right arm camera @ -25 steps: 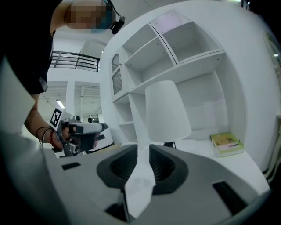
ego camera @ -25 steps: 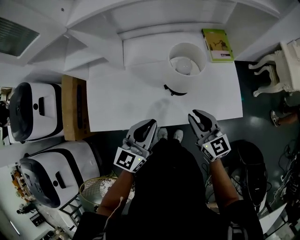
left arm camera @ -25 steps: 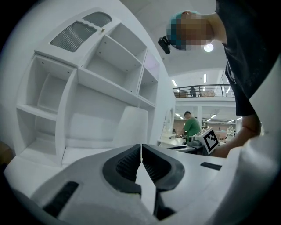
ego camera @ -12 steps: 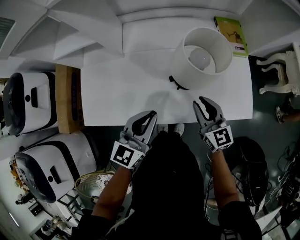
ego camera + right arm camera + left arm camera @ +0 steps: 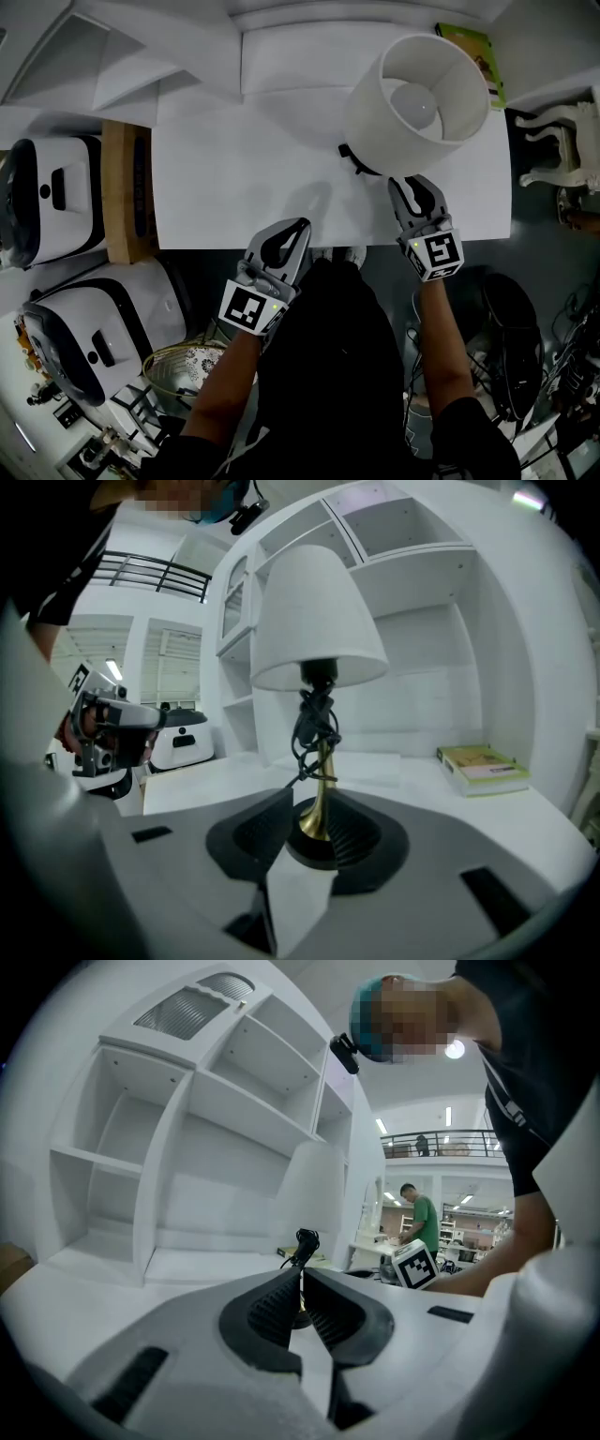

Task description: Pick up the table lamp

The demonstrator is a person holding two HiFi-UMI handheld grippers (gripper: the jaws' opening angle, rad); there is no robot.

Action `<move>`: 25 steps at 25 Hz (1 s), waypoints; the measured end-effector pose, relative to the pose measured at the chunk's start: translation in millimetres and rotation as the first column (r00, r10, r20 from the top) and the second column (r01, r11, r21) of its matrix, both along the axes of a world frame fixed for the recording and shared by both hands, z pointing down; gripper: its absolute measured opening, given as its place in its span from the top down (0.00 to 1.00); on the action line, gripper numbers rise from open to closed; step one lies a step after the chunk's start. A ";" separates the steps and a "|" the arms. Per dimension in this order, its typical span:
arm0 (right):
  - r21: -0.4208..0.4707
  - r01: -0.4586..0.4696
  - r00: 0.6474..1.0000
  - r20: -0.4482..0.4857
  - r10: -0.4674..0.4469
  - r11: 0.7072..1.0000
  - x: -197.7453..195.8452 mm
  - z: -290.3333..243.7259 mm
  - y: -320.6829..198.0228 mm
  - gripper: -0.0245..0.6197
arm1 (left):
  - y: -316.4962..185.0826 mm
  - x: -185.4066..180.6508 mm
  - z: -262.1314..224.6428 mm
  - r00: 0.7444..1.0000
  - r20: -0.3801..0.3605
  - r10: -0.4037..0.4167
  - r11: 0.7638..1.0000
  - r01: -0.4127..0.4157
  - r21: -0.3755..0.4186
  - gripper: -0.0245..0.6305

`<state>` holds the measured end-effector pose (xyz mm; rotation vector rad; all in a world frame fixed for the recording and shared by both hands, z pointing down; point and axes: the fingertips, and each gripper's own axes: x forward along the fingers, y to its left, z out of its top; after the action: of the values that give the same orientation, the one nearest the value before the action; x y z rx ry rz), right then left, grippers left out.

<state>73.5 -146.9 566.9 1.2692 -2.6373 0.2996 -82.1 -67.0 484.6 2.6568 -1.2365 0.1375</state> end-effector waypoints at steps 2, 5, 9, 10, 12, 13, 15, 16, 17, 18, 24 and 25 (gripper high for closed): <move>-0.012 -0.017 1.000 -0.005 0.017 1.000 1.5 6.5 -6.2 0.82 | -1.8 0.6 2.8 1.000 0.002 0.003 1.000 -0.003 -0.002 0.93; -0.018 -0.021 0.999 -0.027 0.020 1.000 1.7 15.5 -12.8 0.81 | -1.7 3.9 4.4 1.000 0.004 0.009 1.000 -0.009 -0.009 0.93; -0.013 -0.018 0.999 -0.037 0.018 1.000 -2.9 23.6 -25.5 0.81 | -2.5 9.2 2.4 1.000 0.012 0.026 1.000 -0.026 -0.004 0.93; -0.017 -0.014 0.999 -0.042 0.013 1.000 -4.8 26.2 -28.4 0.81 | -2.3 9.3 2.6 1.000 0.013 0.024 1.000 -0.024 -0.006 0.93; -0.019 -0.009 0.999 -0.051 0.008 1.000 -6.9 31.0 -33.6 0.81 | -1.5 9.4 3.1 1.000 0.014 0.020 1.000 -0.020 -0.009 0.93; -0.018 -0.009 0.999 -0.052 0.008 1.000 -7.5 32.1 -36.7 0.81 | -1.2 9.7 3.5 1.000 0.013 0.020 1.000 -0.020 -0.011 0.93; -0.025 -0.011 0.999 -0.053 0.010 1.000 -8.8 33.9 -43.1 0.81 | -0.8 10.1 3.9 1.000 0.010 0.021 1.000 -0.021 -0.015 0.93; -0.030 -0.010 0.999 -0.052 0.009 1.000 -9.9 34.3 -45.7 0.80 | -0.2 10.1 3.5 1.000 0.008 0.022 1.000 -0.022 -0.015 0.93; -0.032 -0.007 0.999 -0.051 0.005 0.999 -11.2 34.4 -47.8 0.79 | 0.7 9.9 3.0 1.000 0.007 0.023 1.000 -0.023 -0.015 0.93; -0.035 -0.002 0.999 -0.050 0.000 0.999 -12.8 34.9 -49.4 0.78 | 2.0 9.1 3.5 1.000 0.009 0.022 1.000 -0.021 -0.017 0.93; -0.051 0.019 0.997 -0.075 -0.023 0.999 -20.1 44.4 -58.1 0.74 | 4.8 2.8 13.6 1.000 0.014 -0.001 0.999 0.001 -0.046 0.93; -0.047 0.022 0.997 -0.074 -0.025 0.999 -21.9 43.6 -60.1 0.74 | 5.0 2.7 14.0 1.000 0.015 0.000 0.999 0.000 -0.048 0.93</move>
<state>51.5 -207.0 610.4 1.2101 -2.5656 0.3018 -79.4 -62.0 498.6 2.6198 -1.2222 0.1850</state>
